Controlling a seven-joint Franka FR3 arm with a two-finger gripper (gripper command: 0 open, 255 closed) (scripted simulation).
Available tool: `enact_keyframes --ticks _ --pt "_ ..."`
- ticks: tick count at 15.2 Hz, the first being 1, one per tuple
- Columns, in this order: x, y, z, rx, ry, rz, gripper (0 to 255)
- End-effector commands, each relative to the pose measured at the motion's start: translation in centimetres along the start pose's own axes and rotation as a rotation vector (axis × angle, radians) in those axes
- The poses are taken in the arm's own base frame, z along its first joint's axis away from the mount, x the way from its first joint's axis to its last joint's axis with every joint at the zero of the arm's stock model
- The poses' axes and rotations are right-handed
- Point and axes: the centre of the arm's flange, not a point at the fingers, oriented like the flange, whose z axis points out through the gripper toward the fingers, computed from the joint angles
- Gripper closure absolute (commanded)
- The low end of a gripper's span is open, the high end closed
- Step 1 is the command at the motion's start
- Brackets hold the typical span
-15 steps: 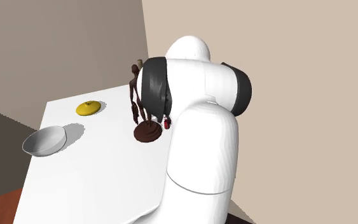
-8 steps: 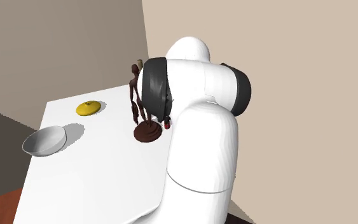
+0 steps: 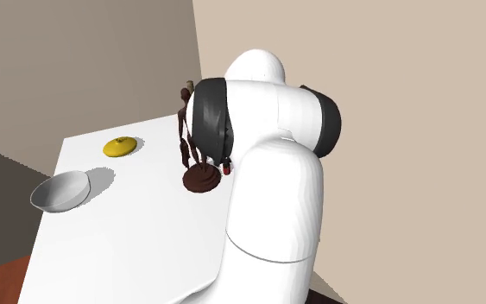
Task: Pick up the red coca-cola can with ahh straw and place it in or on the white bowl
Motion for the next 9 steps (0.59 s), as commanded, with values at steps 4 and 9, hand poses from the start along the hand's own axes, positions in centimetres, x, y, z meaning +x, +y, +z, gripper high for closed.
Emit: enact_keyframes --ticks 4,9 --pt "-0.2 0.1 -2.3 0.0 0.0 0.0 255" --pt "-0.5 0.2 -5.0 0.0 0.0 0.0 255"
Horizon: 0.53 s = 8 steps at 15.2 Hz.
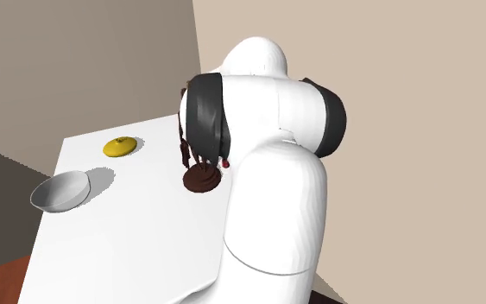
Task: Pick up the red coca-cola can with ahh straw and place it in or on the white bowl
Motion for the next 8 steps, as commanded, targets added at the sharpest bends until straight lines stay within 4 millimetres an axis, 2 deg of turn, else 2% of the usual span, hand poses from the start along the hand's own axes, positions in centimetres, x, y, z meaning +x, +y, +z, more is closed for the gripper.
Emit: enact_keyframes --ticks 1,8 --pt "-0.1 0.1 -1.1 0.0 0.0 0.0 255" --pt "-0.5 0.2 -4.8 0.0 0.0 0.0 255"
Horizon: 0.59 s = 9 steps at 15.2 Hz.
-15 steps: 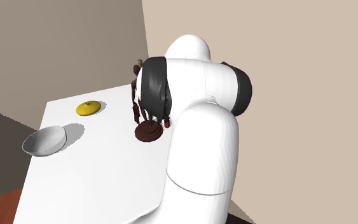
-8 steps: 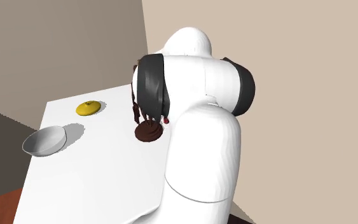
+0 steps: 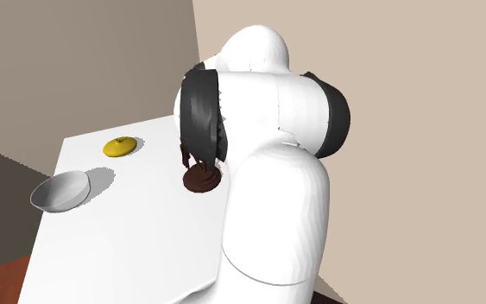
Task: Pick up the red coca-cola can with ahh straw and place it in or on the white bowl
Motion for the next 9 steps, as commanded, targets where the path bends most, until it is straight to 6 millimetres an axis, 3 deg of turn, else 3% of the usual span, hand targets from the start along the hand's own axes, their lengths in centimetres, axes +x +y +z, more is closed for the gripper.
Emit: enact_keyframes --ticks 1,9 --pt "-0.1 0.1 -1.1 0.0 0.0 0.0 255" --pt "-0.6 0.2 -5.3 0.0 0.0 0.0 255"
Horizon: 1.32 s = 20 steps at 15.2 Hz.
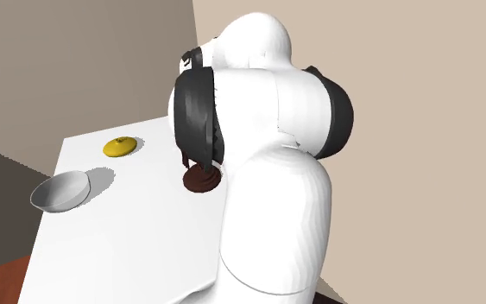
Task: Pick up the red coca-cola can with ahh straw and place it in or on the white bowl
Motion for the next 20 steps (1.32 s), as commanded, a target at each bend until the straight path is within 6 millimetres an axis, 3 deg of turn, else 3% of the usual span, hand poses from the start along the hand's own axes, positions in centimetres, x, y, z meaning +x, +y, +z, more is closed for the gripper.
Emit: enact_keyframes --ticks 1,20 --pt "-0.2 1.4 -0.6 0.0 0.0 0.0 255" --pt "-2.9 26.3 -0.3 0.0 0.0 0.0 255"
